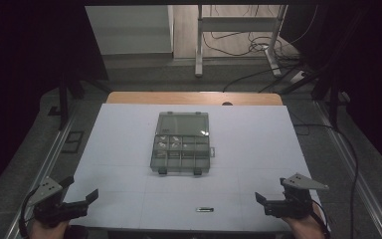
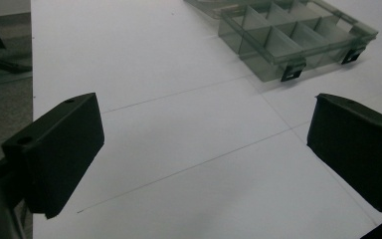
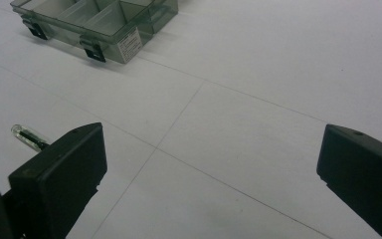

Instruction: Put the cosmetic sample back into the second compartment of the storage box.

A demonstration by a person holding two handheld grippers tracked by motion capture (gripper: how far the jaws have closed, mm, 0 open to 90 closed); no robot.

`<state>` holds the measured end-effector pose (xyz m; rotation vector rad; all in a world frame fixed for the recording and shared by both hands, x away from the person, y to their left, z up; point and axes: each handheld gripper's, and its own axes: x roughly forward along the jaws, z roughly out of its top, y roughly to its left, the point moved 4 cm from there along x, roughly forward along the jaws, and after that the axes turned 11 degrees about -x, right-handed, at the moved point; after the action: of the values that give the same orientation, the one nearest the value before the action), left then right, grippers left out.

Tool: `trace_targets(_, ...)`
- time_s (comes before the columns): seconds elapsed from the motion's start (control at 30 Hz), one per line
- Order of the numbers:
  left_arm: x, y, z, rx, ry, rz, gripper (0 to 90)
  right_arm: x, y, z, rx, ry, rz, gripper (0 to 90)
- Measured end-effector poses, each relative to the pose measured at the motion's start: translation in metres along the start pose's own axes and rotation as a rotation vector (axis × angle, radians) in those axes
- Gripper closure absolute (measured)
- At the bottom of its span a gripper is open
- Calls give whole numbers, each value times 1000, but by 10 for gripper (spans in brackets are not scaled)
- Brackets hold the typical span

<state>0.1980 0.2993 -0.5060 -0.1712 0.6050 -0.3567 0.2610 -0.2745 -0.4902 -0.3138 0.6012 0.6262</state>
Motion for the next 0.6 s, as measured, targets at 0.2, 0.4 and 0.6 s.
trace_targets(0.2,1,-1,0,10,8,3,18,1,-2,0,21,6,22,0)
trace_targets(0.4,0,1,0,-11,5,-18,19,2,-1,0,16,14,36,0)
trace_targets(0.6,2,-1,0,10,21,-16,21,3,-2,-1,25,13,54,0)
